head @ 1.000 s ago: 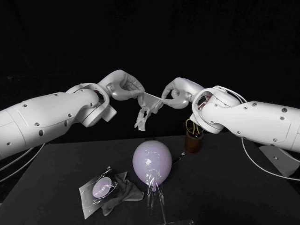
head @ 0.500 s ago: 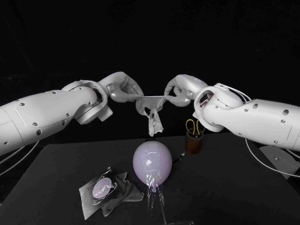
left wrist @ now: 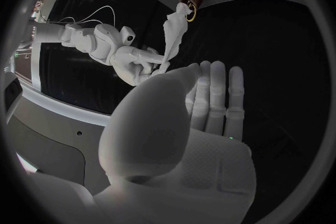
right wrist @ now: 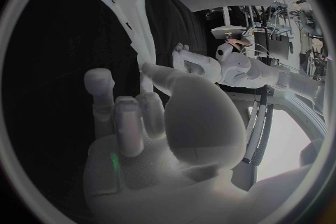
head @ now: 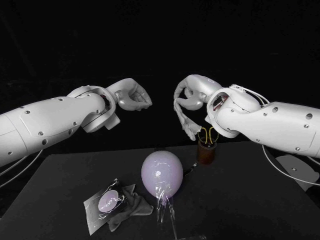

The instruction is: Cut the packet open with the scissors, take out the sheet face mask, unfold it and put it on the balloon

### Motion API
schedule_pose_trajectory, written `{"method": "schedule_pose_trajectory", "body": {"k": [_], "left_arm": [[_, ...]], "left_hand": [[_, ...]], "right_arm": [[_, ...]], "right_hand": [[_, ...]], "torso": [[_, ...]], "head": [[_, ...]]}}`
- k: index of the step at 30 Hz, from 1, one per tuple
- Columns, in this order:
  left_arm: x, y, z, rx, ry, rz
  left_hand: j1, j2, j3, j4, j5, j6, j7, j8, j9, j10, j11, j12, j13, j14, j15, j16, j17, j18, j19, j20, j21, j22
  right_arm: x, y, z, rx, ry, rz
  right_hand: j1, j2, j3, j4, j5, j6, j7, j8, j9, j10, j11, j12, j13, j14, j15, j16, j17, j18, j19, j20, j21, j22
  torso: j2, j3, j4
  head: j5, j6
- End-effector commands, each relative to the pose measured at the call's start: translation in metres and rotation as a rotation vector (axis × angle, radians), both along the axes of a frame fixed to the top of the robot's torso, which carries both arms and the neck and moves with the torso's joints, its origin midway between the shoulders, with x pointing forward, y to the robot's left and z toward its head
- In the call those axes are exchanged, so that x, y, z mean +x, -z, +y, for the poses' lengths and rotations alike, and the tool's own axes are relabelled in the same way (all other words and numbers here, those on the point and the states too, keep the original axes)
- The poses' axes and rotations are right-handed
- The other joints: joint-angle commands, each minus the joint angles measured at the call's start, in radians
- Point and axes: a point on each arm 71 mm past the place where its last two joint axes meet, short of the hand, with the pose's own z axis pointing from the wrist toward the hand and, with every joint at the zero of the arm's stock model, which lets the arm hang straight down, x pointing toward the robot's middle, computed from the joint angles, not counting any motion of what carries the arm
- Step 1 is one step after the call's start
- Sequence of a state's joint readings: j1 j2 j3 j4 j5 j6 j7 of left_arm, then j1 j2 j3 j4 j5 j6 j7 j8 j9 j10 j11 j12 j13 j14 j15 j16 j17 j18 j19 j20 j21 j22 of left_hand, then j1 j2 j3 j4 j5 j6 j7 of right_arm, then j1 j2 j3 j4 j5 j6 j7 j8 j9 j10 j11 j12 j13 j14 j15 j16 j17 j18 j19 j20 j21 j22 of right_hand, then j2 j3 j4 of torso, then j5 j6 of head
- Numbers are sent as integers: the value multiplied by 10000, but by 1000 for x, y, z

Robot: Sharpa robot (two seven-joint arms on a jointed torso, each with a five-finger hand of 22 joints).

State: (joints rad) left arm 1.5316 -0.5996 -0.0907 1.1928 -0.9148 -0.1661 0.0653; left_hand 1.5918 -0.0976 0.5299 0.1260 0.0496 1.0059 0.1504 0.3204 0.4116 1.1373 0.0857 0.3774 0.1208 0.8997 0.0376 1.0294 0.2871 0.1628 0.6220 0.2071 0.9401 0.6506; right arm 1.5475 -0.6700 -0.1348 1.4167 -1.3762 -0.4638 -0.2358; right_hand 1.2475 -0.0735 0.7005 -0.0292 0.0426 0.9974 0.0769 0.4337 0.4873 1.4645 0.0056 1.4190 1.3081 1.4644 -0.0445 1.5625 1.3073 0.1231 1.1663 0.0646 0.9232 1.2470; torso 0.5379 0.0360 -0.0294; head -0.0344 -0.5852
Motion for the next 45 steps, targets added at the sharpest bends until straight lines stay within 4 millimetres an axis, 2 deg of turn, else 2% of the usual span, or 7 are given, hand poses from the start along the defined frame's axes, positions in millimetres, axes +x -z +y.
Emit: {"method": "schedule_pose_trajectory", "body": {"k": [1, 11, 19, 26, 31, 36, 45], "left_arm": [[1, -4, 2, -116, -318, -465], [-3, 3, -4, -1041, -215, -368], [-13, 37, -9, -2670, -59, 509], [-18, 69, -21, -3100, -197, 682], [-22, 82, -30, -3053, -101, 461], [-26, 92, -35, -3018, 26, 475], [-26, 100, -40, -2929, 79, 821]], "left_hand": [[103, -38, 60, -141, -13, 86, 44, -63, 453, 156, 10, 26, 24, 139, -18, 74, 29, 157, -1, -73, 149, 94], [60, -80, 101, -151, -17, 100, 41, -102, 476, 186, 16, -7, 31, 189, -18, 107, 58, 152, -28, -74, 239, 156], [-1508, -1103, -614, 1001, -32, -626, 154, -713, 315, -371, 239, -757, -246, 44, 216, 355, 278, -211, -1188, 491, -1844, -1087], [-1740, -1651, -1417, 1584, -38, -1022, 363, -1152, 145, -702, 473, -1378, -477, -305, 443, 302, 318, -24, -1026, 833, -3628, -2416], [-1286, -1495, -2167, 1561, -21, -1169, 454, -1296, 115, -994, 579, -1544, -498, -456, 535, 270, 315, -23, -595, 841, -4497, -3128], [-825, -1174, -3323, 1610, -18, -1883, 488, -1659, 25, -1928, 867, -1857, -553, -1054, 847, -191, 56, -302, -676, 843, -5548, -3884], [-278, -578, -4896, 1638, -20, -2112, 581, -1707, 73, -2332, 886, -1841, -549, -862, 836, -226, -210, -425, -322, 842, -6361, -4557]], "right_arm": [[0, -4, 0, -105, 18, -236], [-1, -6, 2, -106, 84, -368], [-4, -8, 9, 460, -19, -454], [-5, -9, 11, 683, -7, -465], [-6, -9, 12, 781, -11, -389], [-9, -8, 16, 874, -159, -301], [-14, -8, 22, 980, -351, -223]], "right_hand": [[-6, 50, 36, 7, 56, 115, -15, 381, 265, 487, -56, 23, 1423, 1033, -79, 53, 2543, 139, 62, 21, 71, 28], [-11, 48, 35, 8, 57, 118, -16, 383, 266, 488, -56, 24, 1425, 1033, -79, 53, 2542, 140, 60, 22, 67, 27], [-18, 46, 34, 11, 57, 123, -19, 386, 267, 492, -58, 32, 1432, 1031, -79, 50, 2534, 141, 56, 23, 58, 25], [-19, 46, 34, 11, 57, 123, -19, 386, 267, 492, -58, 31, 1431, 1031, -79, 50, 2534, 141, 55, 23, 57, 24], [-22, 47, 35, 13, 57, 126, -21, 387, 268, 490, -59, 24, 1426, 1031, -80, 51, 2536, 143, 51, 24, 48, 21], [-22, 47, 35, 13, 57, 126, -21, 387, 268, 490, -59, 24, 1426, 1031, -80, 51, 2536, 143, 51, 24, 48, 21], [-23, 49, 36, 13, 57, 128, -22, 388, 269, 495, -60, 35, 1436, 1029, -81, 49, 2529, 146, 44, 24, 34, 15]], "torso": [[4, 1, 3], [-2, -6, 2], [14, -6, 20], [10, -32, -2], [15, -14, 4], [7, 6, 9], [3, -5, 7]], "head": [[-15, 21], [-112, 97], [-109, 137], [-137, 141], [-102, 138], [-106, 142], [-107, 174]]}}
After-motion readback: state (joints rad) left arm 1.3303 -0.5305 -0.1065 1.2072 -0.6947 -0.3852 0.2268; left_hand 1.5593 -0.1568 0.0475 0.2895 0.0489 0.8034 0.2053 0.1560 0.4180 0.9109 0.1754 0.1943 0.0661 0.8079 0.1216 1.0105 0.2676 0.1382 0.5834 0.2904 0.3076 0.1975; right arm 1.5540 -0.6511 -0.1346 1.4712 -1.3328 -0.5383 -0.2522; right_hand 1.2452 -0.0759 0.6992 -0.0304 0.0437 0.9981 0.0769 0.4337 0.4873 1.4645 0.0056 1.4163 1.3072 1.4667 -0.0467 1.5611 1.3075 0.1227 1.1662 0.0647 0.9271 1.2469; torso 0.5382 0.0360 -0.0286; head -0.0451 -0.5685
